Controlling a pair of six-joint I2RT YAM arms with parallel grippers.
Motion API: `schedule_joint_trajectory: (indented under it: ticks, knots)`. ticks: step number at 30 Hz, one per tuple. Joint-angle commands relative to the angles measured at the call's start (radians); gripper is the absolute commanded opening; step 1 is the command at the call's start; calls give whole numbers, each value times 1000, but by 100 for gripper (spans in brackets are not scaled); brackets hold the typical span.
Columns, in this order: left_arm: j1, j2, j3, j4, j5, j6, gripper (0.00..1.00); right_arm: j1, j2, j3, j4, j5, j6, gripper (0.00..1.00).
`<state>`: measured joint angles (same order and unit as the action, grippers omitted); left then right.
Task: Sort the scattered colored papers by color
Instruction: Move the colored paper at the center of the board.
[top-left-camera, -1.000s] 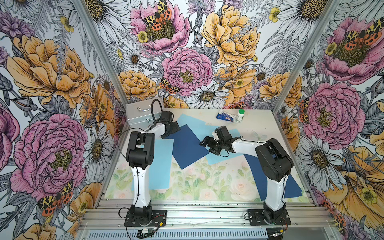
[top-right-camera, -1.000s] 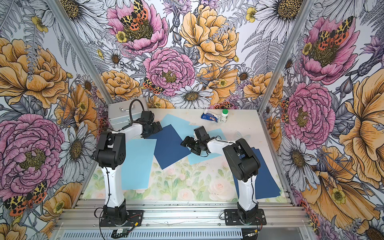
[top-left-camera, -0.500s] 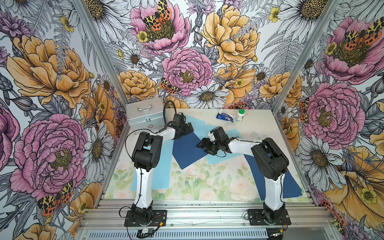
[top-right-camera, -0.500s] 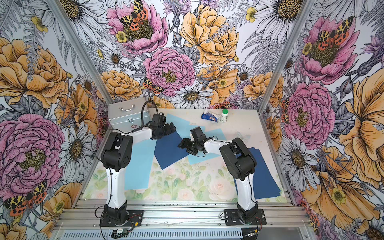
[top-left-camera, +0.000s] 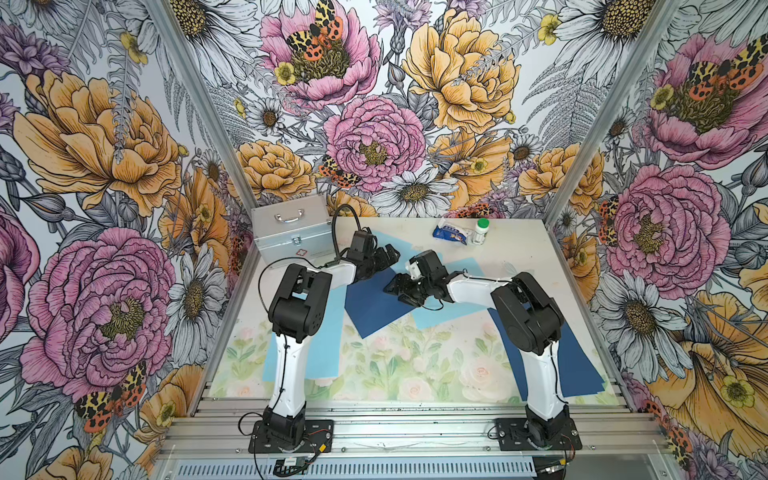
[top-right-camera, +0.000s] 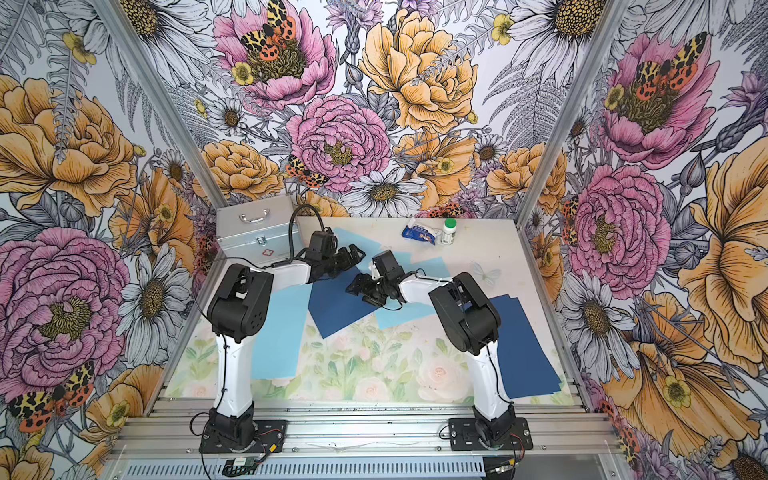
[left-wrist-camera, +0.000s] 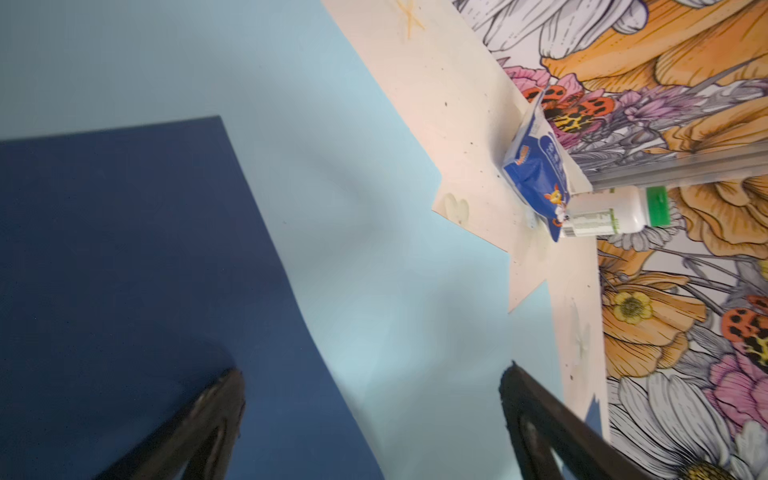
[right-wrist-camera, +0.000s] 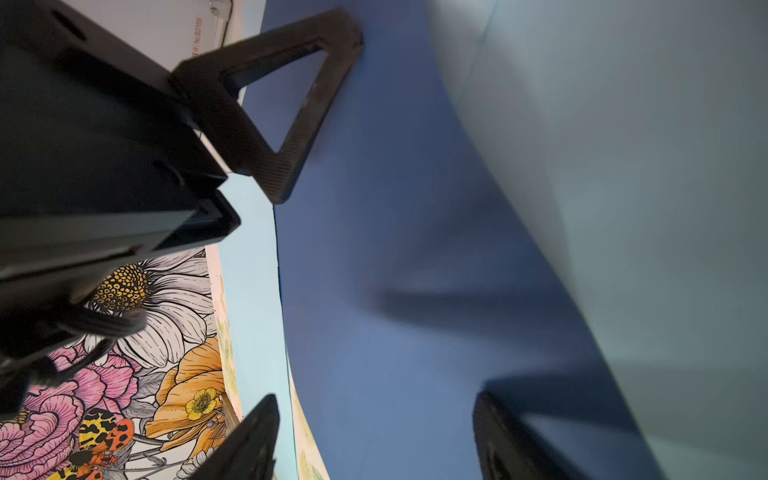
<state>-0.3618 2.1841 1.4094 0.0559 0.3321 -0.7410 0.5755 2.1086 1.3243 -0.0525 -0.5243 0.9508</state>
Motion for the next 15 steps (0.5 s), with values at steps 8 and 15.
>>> schedule_joint_trajectory:
  ticks: [8, 15]
  knots:
    - [-112, 143, 11, -85, 193, -107, 99, -60, -11, -153, -176, 151, -63, 78]
    - [-171, 237, 149, -85, 221, -141, 99, -84, -118, -249, -176, 201, -64, 79]
